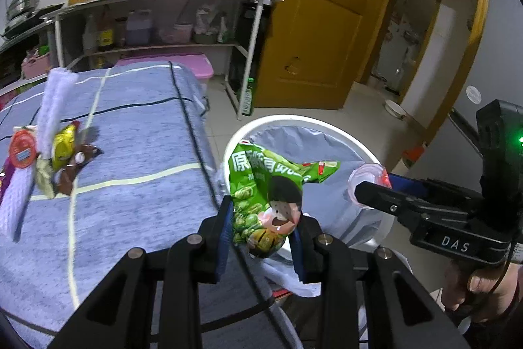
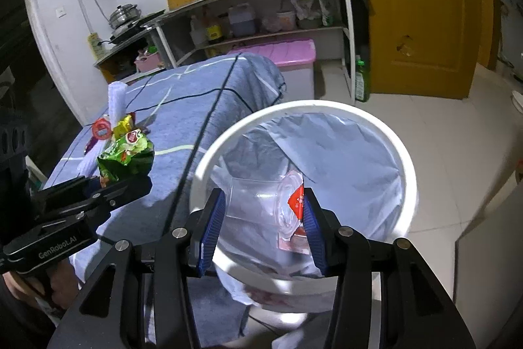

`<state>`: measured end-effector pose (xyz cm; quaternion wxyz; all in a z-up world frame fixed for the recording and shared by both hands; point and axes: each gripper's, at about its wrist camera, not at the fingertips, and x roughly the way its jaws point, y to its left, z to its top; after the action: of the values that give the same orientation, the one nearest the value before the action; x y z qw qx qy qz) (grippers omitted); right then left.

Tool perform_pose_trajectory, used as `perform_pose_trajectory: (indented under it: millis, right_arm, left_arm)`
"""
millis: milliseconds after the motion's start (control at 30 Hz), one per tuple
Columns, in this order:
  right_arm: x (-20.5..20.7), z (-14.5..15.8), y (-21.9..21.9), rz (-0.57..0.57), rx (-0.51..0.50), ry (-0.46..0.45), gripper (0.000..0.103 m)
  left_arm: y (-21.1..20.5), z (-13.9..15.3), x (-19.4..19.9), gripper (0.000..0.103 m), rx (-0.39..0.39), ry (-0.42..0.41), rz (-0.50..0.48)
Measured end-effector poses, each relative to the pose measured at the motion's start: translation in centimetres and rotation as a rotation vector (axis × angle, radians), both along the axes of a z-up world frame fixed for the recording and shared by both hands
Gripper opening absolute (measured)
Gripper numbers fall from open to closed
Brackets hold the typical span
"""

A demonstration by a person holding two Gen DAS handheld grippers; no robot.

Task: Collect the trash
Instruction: 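Carry the bag and cup over the bin and release both, then move both tools back to the remaining trash pile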

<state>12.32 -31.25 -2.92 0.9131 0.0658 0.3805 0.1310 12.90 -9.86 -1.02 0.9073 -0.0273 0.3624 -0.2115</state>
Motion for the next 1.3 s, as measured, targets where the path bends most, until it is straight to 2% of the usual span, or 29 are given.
perform_pose_trajectory:
  millis: [367,533,600,867,1000,1300]
  right_arm:
    - [0.6,-1.7,-1.2,-0.02,-0.015,0.055,0.048]
    - [0.8,-2.2,-1.6,-0.031,-0.014,0.074,0.049]
    - [0.8,-2.4,-1.8,-0.037,-0.011,0.08,0.052]
    - [0.9,-2.3,-2.1,-0.046,-0.001,0.077,0.056]
    - [0.7,-1.9,-2.0,-0.042,-0.006,0.064,0.057]
    - [0.0,-0.8,-1.9,-0.038,-0.003,0.032,0.057]
  left_arm:
    - [-2.6,-1.1,1.1,0.035,0.011,0.031,-0.066]
    - [-3.1,-1.4,1.4,0.048,0.006,0.041,-0.079]
    - [-3.2,-1.6,1.5,0.051,0.003,0.045,-0.079]
    - [-2.9,-1.7,1.2,0.053,-0.003,0.054,-0.071]
    - [-2.5,-1.6,1.1,0.058,-0.015,0.051,-0.062]
    - [-1.8,-0.3,0.1,0.058,-0.011,0.011,-0.035]
